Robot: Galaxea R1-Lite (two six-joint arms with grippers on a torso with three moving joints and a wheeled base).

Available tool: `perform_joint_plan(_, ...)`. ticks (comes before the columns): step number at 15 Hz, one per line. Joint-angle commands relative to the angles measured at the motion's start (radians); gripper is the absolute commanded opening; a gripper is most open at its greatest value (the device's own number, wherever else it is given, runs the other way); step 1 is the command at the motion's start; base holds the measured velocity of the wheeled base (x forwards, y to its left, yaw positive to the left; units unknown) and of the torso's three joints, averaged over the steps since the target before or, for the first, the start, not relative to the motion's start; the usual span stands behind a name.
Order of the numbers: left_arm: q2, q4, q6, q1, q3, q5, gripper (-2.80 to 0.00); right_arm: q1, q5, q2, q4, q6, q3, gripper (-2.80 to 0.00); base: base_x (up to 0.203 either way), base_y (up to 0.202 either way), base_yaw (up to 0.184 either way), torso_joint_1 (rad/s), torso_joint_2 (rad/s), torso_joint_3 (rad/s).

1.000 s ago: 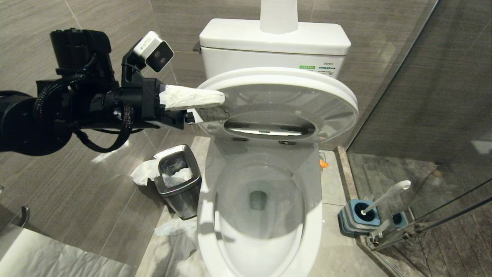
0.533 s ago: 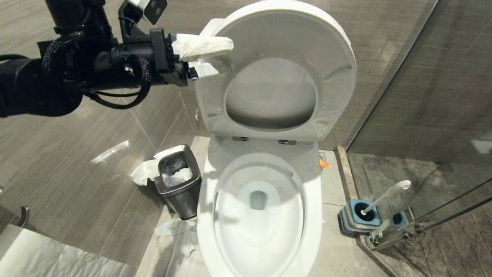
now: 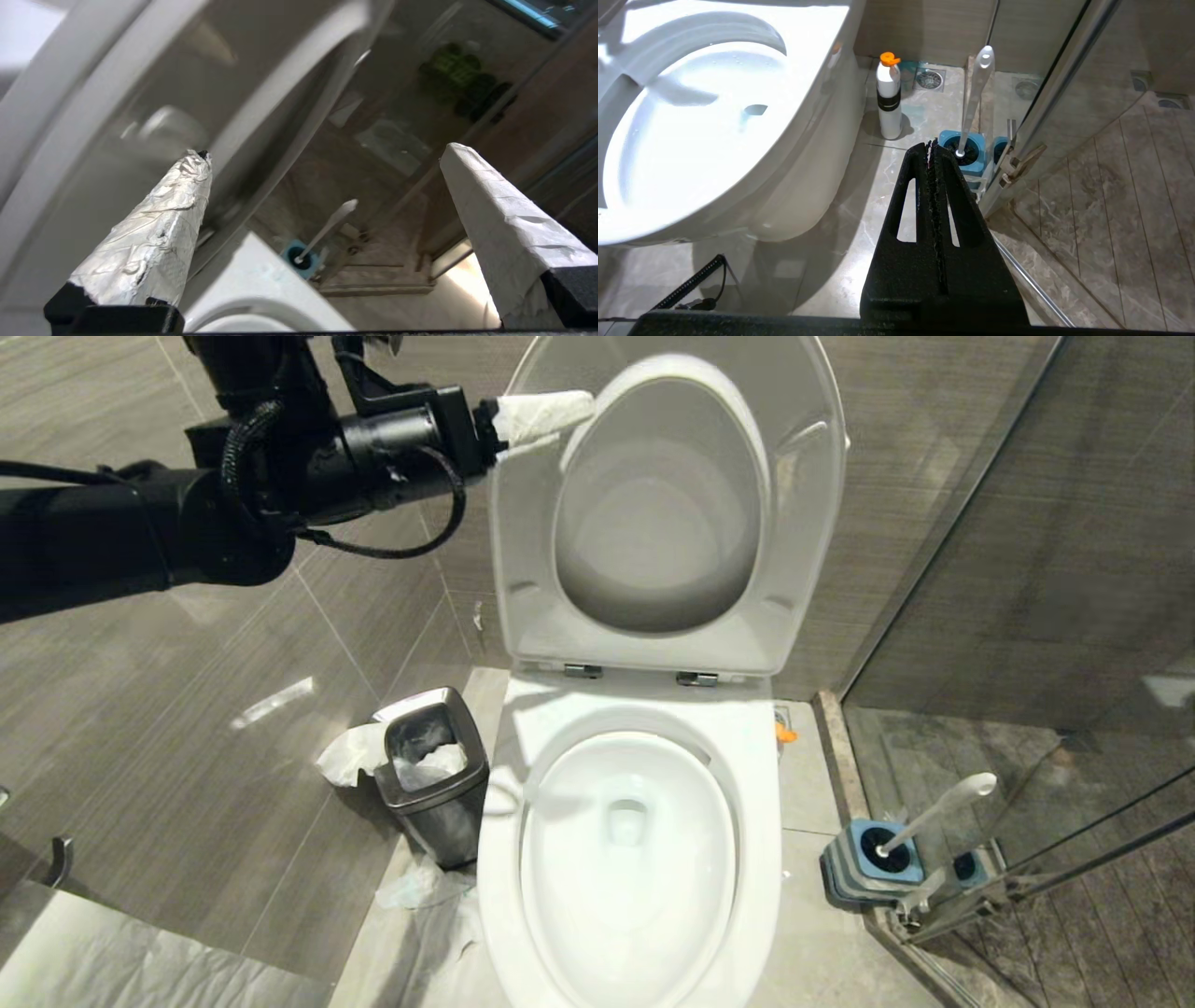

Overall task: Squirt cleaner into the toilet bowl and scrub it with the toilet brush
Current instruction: Use the left hand to lift the toilet lid slightly

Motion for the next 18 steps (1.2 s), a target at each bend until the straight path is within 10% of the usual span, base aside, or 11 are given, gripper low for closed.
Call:
perform_joint_plan(1,0.065,0.001,0.062,0.0,-0.006,-0.005,0.0,0.0,0.0,0.001,-0.001,0.001,0.0,-2.8,0.0,0.0,0.0,0.0,0.0,0.0)
perform_joint_plan(6,0.106,-0.016,0.247,0.0,-0.014,0.04,0.0,0.0,0.0,0.001,-0.001,0.001,0.0,-2.8,0.0,0.0,0.0,0.0,0.0,0.0)
perform_joint_plan(18,0.195,-0.244,0.259,-0.038,-0.014,0.257,0.0,0.0,0.0,0.001,-0.001,0.001,0.0,-2.8,0.0,0.0,0.0,0.0,0.0,0.0)
